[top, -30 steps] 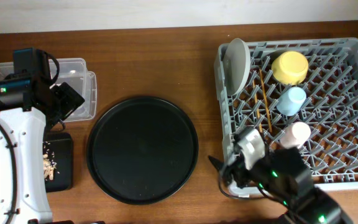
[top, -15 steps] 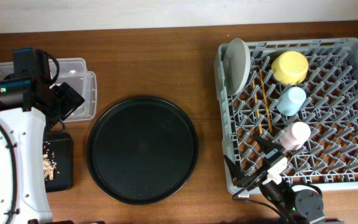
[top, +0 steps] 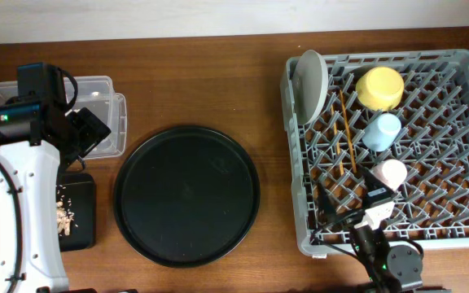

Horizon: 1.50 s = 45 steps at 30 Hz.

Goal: Sort waste into correct bins and load items into the dishwasher rack

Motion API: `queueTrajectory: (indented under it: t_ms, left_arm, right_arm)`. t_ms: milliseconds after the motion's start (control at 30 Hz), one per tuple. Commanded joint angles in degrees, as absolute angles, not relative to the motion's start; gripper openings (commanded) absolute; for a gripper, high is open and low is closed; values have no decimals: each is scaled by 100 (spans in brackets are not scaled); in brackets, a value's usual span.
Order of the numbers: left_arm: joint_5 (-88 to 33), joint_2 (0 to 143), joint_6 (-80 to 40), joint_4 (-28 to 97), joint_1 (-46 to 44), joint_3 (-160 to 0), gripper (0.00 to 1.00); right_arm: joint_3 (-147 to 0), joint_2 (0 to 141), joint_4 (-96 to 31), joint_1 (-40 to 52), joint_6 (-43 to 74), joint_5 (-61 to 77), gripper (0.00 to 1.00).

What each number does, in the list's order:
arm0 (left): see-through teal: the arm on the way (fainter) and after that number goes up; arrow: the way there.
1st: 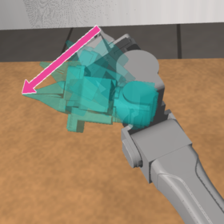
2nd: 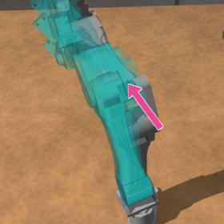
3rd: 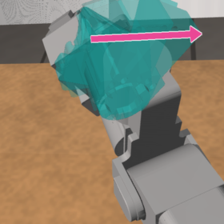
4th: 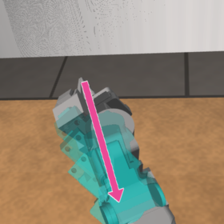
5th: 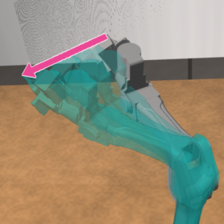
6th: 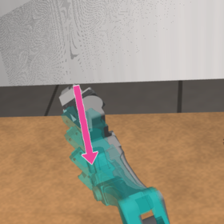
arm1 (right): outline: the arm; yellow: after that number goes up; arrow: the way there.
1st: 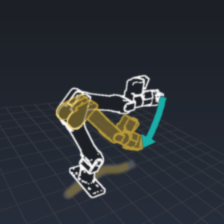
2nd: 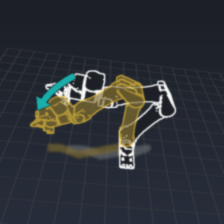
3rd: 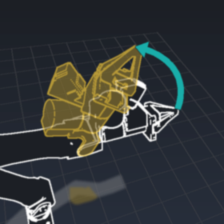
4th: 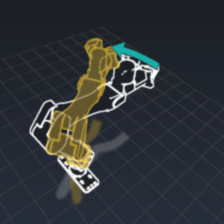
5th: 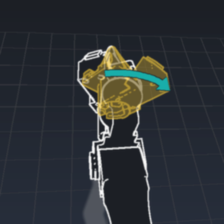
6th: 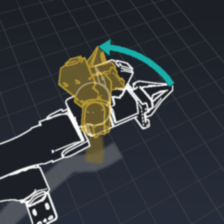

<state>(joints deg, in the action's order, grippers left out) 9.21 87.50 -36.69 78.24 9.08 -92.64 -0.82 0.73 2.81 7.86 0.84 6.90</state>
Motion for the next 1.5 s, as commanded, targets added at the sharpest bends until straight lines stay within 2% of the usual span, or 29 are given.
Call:
queueTrajectory:
  t_ms: [0,67,300,700,1467]
  left_arm:
    - [939,8672,-3642,7815,917,-9312,99]
    - [939,8672,-3642,7815,917,-9312,99]
    - [939,8672,-3642,7815,917,-9312,99]
    - [939,8672,-3642,7815,917,-9312,99]
    - [939,8672,-3642,7815,917,-9312,99]
  right_arm:
    - [-32,19,8,390,36,419,98]
    - [-32,19,-421,285,21,231,98]
    - [-32,19,-462,287,-926,12,99]
    - [-32,19,-469,285,-440,-10,99]
    - [-32,19,-464,287,-443,-8,98]
